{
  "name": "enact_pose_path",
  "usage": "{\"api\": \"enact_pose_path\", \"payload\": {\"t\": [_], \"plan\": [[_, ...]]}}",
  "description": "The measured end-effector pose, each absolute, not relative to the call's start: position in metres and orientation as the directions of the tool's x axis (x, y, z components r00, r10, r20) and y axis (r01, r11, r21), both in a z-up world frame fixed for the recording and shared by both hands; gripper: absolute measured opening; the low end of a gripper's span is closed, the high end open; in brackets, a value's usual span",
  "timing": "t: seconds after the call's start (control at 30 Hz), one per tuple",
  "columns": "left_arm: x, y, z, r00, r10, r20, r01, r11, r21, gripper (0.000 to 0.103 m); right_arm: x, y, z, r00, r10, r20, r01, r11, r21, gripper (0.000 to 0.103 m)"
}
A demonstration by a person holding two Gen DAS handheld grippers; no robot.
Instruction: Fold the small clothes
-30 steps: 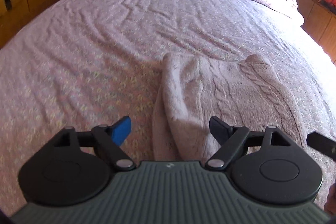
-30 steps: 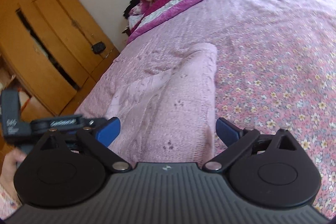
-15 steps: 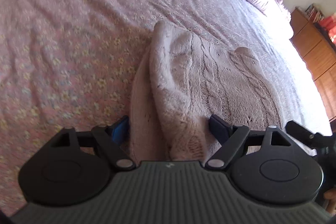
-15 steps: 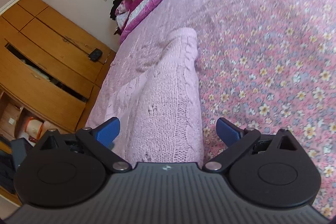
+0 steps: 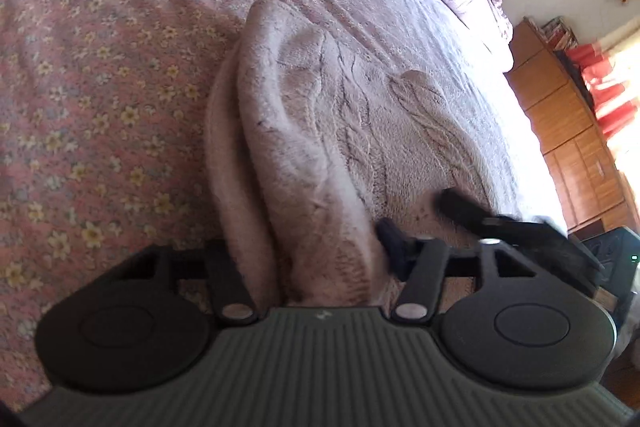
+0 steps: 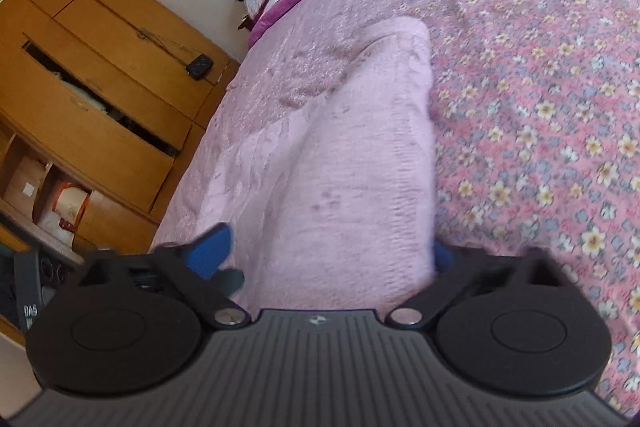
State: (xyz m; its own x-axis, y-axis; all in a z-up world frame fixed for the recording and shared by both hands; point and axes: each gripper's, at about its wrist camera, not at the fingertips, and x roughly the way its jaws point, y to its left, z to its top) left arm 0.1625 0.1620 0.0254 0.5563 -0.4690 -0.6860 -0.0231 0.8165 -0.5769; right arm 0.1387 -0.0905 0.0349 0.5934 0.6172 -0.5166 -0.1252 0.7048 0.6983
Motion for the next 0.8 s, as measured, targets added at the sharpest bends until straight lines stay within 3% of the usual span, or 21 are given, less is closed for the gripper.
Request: {"api": "enact_pose_path", "payload": {"t": [0.03, 0.13, 0.3, 0.53, 0.67, 0.8], "plan": [[0.161, 0.165, 0.026, 0.560, -0.480, -0.676, -0.030, 0.803, -0.595, 0.047, 0.141, -0.091, 0.036, 0.592, 0.598, -0.540, -0.104, 0.721, 0.685, 0.062], [0.156, 0.169, 0.033, 0.570, -0.509, -0.645, -0.042, 0.766, -0.641, 0.041, 0.140, -0.097, 0.043, 0.591, 0.615, -0.522, -0.098, 0.697, 0.711, 0.052], [0.141, 0.150, 0.053, 0.577, -0.549, -0.604, -0.003, 0.739, -0.674, 0.040, 0.125, -0.111, 0.073, 0.624, 0.623, -0.473, -0.118, 0.673, 0.731, 0.050], [0.103, 0.102, 0.065, 0.546, -0.604, -0.581, 0.091, 0.732, -0.675, 0.040, 0.073, -0.150, 0.111, 0.661, 0.570, -0.489, -0.128, 0.727, 0.674, 0.050], [0.082, 0.077, 0.065, 0.514, -0.619, -0.594, 0.146, 0.745, -0.651, 0.040, 0.034, -0.179, 0.121, 0.673, 0.541, -0.504, -0.111, 0.748, 0.654, 0.050], [0.068, 0.054, 0.055, 0.496, -0.565, -0.660, 0.170, 0.808, -0.564, 0.041, 0.006, -0.200, 0.110, 0.675, 0.510, -0.534, -0.080, 0.769, 0.634, 0.051]]}}
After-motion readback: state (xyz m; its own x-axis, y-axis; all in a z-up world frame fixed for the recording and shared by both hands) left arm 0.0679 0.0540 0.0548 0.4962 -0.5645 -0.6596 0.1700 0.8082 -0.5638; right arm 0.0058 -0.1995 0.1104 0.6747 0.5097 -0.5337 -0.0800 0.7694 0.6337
